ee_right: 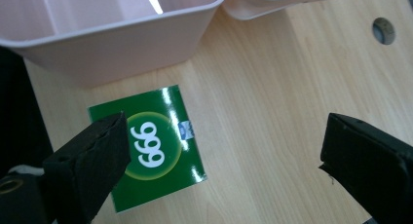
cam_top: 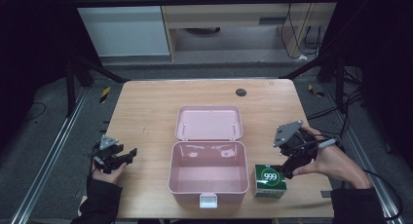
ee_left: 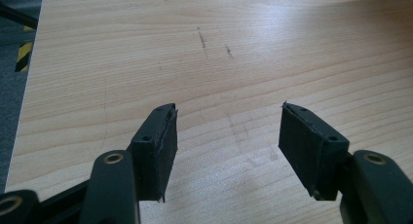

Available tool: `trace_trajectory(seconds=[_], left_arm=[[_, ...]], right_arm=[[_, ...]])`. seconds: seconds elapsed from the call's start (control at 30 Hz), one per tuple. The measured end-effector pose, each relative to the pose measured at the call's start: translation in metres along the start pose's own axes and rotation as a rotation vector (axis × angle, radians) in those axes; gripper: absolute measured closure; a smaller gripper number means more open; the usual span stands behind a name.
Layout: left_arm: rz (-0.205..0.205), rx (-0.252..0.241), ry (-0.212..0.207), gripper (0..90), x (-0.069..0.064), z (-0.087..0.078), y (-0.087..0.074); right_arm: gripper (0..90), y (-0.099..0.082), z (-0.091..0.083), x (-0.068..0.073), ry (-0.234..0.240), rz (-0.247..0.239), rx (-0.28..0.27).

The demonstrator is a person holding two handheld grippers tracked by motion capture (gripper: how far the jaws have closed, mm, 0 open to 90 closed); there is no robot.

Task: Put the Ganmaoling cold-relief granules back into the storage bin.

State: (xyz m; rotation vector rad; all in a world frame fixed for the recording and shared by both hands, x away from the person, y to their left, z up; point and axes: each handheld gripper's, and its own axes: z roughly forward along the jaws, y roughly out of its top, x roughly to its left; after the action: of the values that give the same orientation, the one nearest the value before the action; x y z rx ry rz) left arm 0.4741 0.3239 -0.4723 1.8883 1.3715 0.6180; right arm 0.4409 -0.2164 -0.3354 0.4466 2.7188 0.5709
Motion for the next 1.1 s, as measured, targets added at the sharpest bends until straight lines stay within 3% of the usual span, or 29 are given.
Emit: trace_trajectory(seconds=[0.57,1.1], left_arm=[[0.007,0.004,0.000,38.5,0.000,0.001,0.000],[0.007,0.005,0.001,38.3,0.000,0.001,0.000]], right_arm=[[3.5,-0.005,0.014,0.010,0.113,-0.068,0.066],[2.8,-0.009,0.033,0.016,0.160,-0.088,0.114]])
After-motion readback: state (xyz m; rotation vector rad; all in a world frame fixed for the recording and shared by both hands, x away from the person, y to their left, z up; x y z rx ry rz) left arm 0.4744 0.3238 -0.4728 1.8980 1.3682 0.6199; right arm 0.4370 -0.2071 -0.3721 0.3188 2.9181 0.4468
